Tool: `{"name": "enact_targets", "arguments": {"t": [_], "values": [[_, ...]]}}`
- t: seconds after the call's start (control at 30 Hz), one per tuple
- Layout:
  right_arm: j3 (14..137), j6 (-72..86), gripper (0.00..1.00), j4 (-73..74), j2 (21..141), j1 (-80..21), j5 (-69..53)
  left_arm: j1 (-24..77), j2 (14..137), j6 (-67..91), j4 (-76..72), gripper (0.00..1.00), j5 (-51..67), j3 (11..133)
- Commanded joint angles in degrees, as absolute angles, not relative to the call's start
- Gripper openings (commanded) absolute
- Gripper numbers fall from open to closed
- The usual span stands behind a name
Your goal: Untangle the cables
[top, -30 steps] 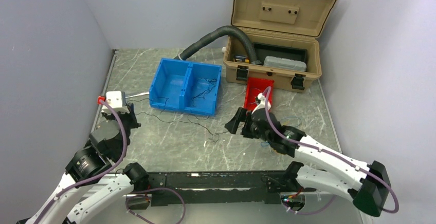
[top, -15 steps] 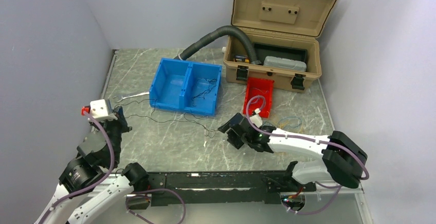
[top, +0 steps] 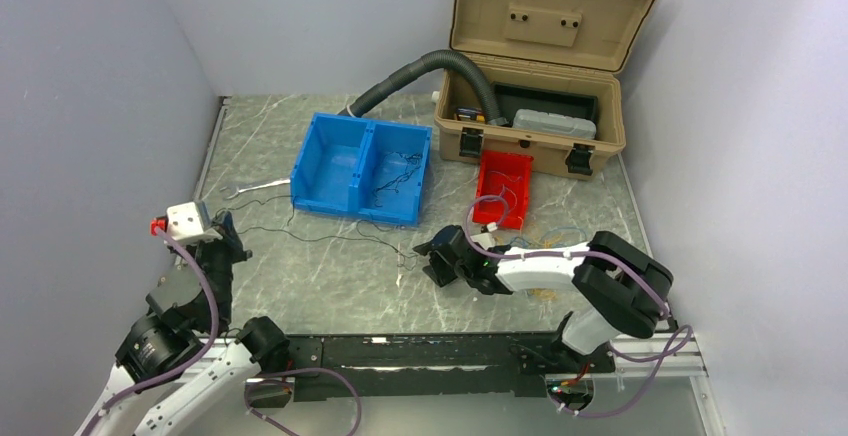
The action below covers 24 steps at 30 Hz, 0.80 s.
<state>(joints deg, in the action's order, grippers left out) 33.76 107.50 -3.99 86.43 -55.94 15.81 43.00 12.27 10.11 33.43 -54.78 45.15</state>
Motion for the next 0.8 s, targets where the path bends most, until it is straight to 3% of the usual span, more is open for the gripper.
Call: {"name": "enact_targets", "arguments": {"t": [0.0,0.17,0.3,0.33,0.37,0.4,0.43,0.6,0.77], "values": [[35.1,111.3,0.56,-7.1,88.0,-56.1,18.3,42.9,11.1,9.8,31.3,0.00,-56.7,44.8],[35.6,111.1,0.53,-8.3,90.3,-55.6,20.5,42.9,10.6,10.9,32.1,0.00,-57.9,44.8],[36.9,110.7,0.39,-8.5,92.8,-55.0,20.3,42.9,9.7,10.7,31.4,0.00,-57.7,44.2],[36.5,110.7,0.31,-9.1,92.8,-55.0,20.9,42.9,9.5,10.7,31.4,0.00,-57.7,44.2],[35.8,111.1,0.14,-9.4,92.6,-55.1,21.6,42.9,9.5,10.7,31.5,0.00,-57.9,44.2],[34.9,111.5,0.03,-9.0,91.7,-55.0,22.4,43.0,9.4,10.8,31.7,0.00,-58.3,44.3],[34.1,112.0,0.00,-8.1,90.5,-55.1,23.5,42.9,9.4,11.2,32.2,0.00,-59.1,44.4],[30.9,111.4,0.00,1.5,78.9,-54.9,31.2,42.9,9.3,16.1,36.1,0.00,-66.6,45.8],[30.4,110.6,0.00,22.4,64.2,-55.0,39.4,42.9,8.5,17.4,36.8,0.00,-68.1,45.3]]}}
